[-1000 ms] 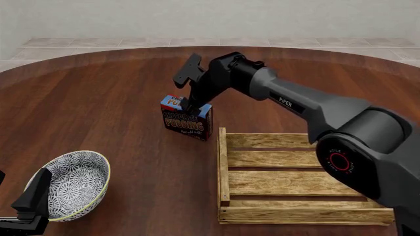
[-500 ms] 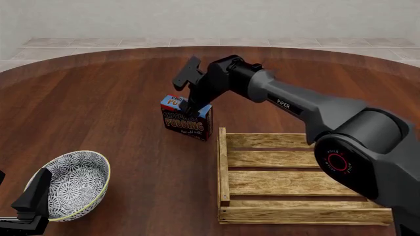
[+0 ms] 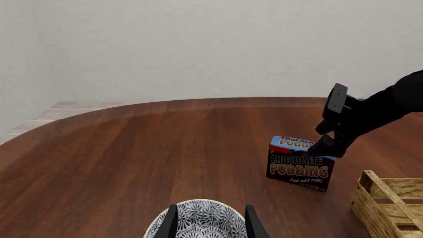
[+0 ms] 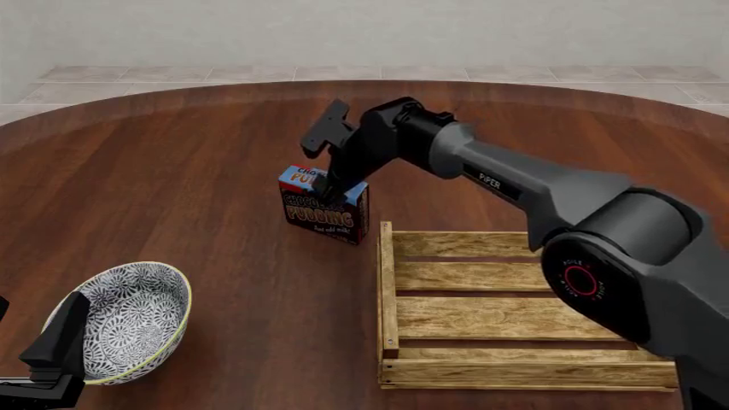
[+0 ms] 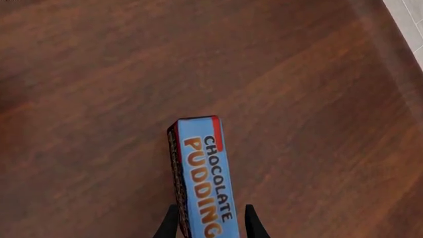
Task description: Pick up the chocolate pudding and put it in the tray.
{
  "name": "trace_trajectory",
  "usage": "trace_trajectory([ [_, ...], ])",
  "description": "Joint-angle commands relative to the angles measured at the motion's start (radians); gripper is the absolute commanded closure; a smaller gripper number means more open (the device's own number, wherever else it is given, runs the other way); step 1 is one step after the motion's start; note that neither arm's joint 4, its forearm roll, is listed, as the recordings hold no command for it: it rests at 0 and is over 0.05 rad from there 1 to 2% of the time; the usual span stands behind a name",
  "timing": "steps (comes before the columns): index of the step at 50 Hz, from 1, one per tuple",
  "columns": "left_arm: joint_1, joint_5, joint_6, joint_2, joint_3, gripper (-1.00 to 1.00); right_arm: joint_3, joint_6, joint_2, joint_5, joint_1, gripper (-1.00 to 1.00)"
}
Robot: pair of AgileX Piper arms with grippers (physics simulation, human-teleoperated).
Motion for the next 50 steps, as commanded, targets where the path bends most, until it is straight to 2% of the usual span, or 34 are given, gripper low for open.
trace_trajectory([
  [1,0.000,0.000,0.000,0.000,0.000,-1.00,-0.006,0.006,0.009,-0.003,-0.002,-1.00],
  [50,0.000,0.000,0.000,0.000,0.000,-1.00,0.023,0.015,0.010,-0.022,-0.005,-1.00],
])
